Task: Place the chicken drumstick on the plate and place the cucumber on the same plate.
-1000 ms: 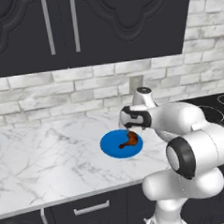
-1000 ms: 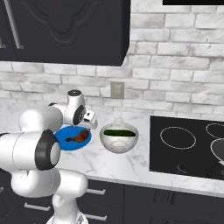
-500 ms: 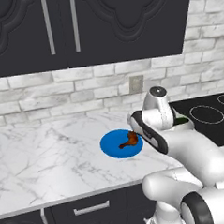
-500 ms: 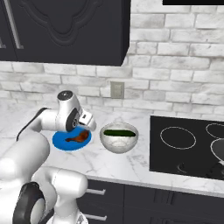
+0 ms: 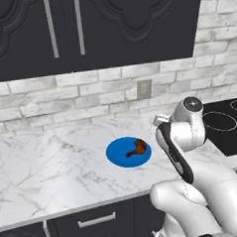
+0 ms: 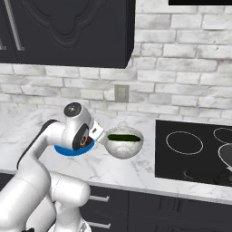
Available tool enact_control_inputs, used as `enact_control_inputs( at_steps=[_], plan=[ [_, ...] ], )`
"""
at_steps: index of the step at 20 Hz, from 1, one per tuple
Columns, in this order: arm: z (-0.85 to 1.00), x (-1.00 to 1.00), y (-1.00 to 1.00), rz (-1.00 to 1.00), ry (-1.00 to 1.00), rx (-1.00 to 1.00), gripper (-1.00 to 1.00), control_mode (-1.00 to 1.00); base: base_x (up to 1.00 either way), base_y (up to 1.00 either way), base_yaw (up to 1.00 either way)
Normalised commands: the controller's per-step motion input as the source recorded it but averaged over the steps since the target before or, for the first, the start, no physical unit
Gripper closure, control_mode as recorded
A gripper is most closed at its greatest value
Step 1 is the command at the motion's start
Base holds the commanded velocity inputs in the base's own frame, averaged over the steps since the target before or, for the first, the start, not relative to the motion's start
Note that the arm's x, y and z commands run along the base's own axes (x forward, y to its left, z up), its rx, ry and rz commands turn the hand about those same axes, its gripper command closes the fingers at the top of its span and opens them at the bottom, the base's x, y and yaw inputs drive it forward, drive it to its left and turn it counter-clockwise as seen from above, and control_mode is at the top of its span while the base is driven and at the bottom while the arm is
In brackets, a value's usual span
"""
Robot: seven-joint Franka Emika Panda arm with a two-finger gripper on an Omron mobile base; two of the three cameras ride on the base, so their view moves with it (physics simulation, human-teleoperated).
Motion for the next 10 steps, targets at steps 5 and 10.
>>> enact_control_inputs(
  at_steps=[5, 10],
  plan=[
    [0.41, -0.08, -0.43, -0.21, -0.01, 0.1, -1.0, -1.0, 0.0, 0.0, 0.0],
    [0.59, 0.0, -0.09, -0.19, 0.03, 0.0, -1.0, -1.0, 0.0, 0.0, 0.0]
  ],
)
